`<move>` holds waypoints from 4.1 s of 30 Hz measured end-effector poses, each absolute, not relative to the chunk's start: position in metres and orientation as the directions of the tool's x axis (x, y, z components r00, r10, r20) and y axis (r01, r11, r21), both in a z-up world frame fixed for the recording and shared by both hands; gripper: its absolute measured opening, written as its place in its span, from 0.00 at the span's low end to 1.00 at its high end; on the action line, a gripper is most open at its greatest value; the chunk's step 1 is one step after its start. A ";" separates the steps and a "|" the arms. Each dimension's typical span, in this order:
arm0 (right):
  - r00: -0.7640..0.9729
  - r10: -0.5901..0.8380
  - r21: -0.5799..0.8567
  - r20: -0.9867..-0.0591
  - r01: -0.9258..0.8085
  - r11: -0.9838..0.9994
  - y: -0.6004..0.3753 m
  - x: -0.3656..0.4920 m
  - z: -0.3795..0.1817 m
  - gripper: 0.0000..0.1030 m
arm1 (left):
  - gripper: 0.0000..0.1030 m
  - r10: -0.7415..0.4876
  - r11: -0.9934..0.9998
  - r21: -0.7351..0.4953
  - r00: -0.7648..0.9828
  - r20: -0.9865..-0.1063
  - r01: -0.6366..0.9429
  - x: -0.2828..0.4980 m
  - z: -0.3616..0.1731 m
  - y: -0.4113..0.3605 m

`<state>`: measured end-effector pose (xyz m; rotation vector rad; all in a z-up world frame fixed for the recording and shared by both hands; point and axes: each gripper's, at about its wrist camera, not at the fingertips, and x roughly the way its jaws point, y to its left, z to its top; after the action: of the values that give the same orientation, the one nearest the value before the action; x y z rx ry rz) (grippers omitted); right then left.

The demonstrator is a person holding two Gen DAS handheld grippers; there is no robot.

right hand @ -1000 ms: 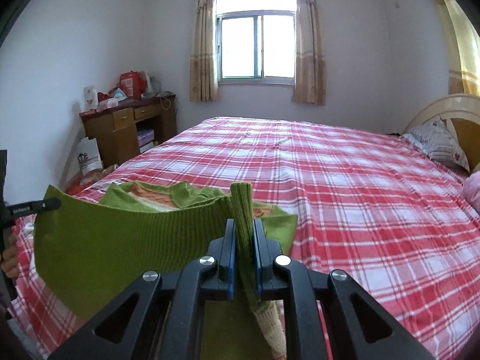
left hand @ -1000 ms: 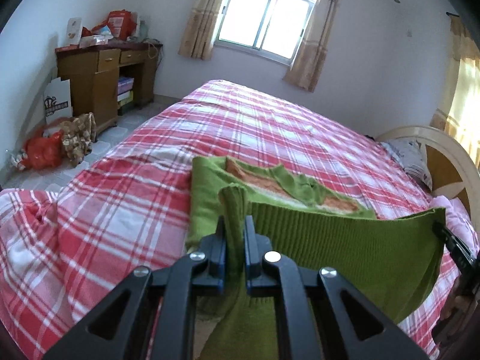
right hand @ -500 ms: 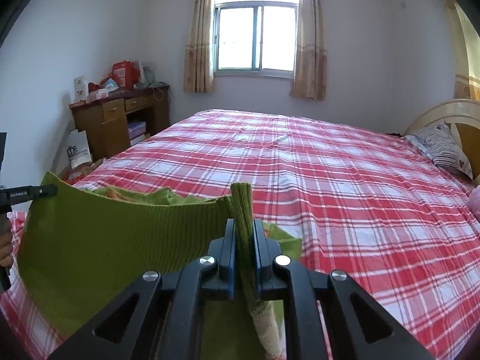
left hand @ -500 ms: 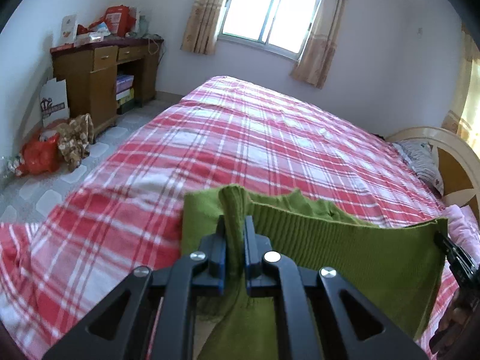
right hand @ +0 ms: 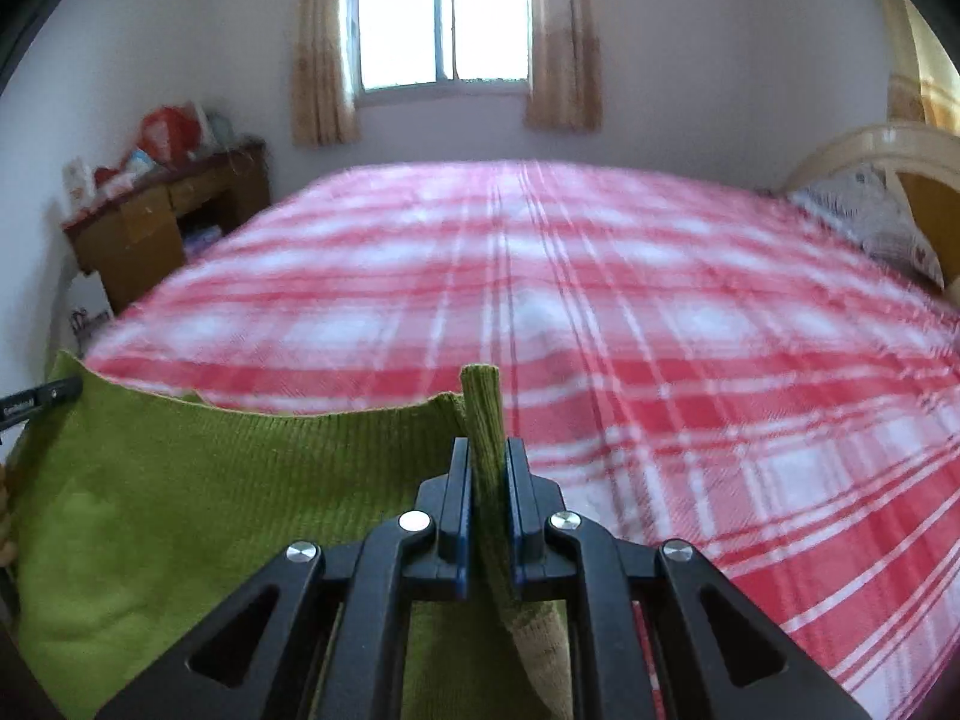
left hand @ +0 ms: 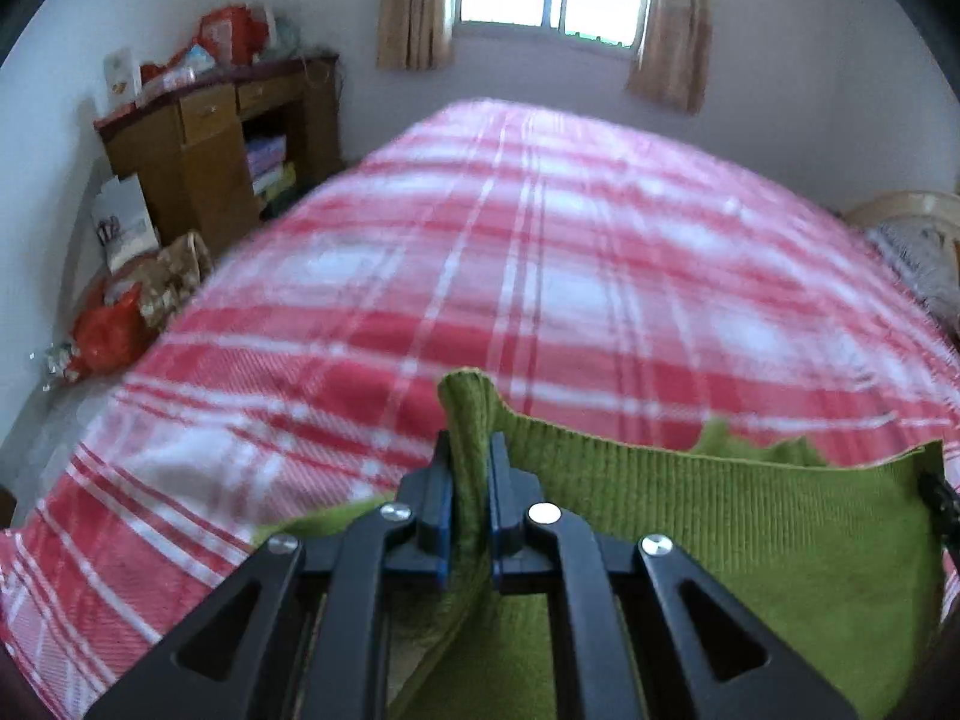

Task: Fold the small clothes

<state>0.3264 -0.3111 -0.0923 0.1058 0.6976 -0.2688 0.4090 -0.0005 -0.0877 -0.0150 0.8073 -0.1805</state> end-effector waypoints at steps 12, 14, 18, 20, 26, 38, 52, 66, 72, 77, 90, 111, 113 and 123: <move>0.630 -0.182 0.004 -0.755 0.282 0.960 -0.323 0.344 -0.113 0.22 | 0.48 -0.150 0.987 -0.155 0.625 -0.766 0.047 0.413 -0.092 0.021; 0.693 -0.106 0.145 -0.713 0.294 0.945 -0.339 0.326 -0.101 0.22 | 0.53 -0.136 0.989 -0.146 0.635 -0.760 0.037 0.397 -0.081 0.029; 0.821 -0.216 0.256 -0.529 0.397 0.881 -0.353 0.234 -0.054 0.22 | 0.63 -0.091 0.996 -0.055 0.701 -0.707 0.073 0.337 -0.058 0.046; 0.819 -0.191 0.229 -0.541 0.361 0.904 -0.339 0.209 -0.050 0.22 | 0.65 -0.096 0.995 -0.039 0.716 -0.692 0.096 0.308 -0.054 0.051; 0.800 -0.078 0.062 -0.595 0.142 0.988 -0.257 0.148 -0.069 0.21 | 0.65 -0.055 0.995 0.028 0.749 -0.660 0.098 0.224 -0.070 0.052; 0.693 -0.033 -0.001 -0.720 0.047 0.999 -0.242 0.114 -0.121 0.18 | 0.80 0.039 0.994 0.104 0.717 -0.696 0.046 0.198 -0.107 0.072; 0.774 0.074 0.026 -0.629 -0.074 0.997 -0.166 0.117 -0.072 0.18 | 0.82 0.247 0.951 0.304 0.726 -0.642 -0.055 0.182 -0.082 0.070; 0.725 0.113 0.049 -0.679 -0.108 0.993 -0.128 0.159 -0.123 0.18 | 0.93 0.215 0.971 0.225 0.680 -0.701 -0.075 0.182 -0.084 0.081; 0.731 0.107 0.040 -0.674 -0.108 0.993 -0.126 0.158 -0.124 0.18 | 0.92 -0.211 0.964 -0.267 0.621 -0.755 0.003 0.167 -0.097 0.090; 0.732 0.108 0.041 -0.673 -0.109 0.993 -0.127 0.158 -0.125 0.18 | 0.95 -0.276 0.924 -0.379 0.619 -0.735 -0.039 0.186 -0.114 0.076; 0.758 0.150 0.130 -0.634 -0.087 0.988 -0.135 0.169 -0.091 0.18 | 0.29 -0.293 0.880 -0.469 0.692 -0.660 -0.074 0.225 -0.114 0.067; 0.726 0.176 0.184 -0.665 -0.069 0.981 -0.125 0.210 -0.121 0.18 | 0.15 -0.221 0.876 -0.459 0.728 -0.649 -0.144 0.235 -0.108 0.071; 0.725 0.185 0.196 -0.663 -0.070 0.978 -0.127 0.211 -0.121 0.18 | 0.14 -0.159 0.929 -0.353 0.743 -0.651 -0.111 0.233 -0.097 0.054; 0.757 0.228 0.369 -0.612 0.018 0.929 -0.165 0.193 -0.118 0.18 | 0.13 -0.125 0.988 0.004 0.810 -0.573 0.156 0.221 -0.066 -0.025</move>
<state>0.1927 -0.1649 -0.1181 0.3681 0.7061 0.1173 0.2208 -0.0248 -0.0663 0.0512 0.6082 -0.1502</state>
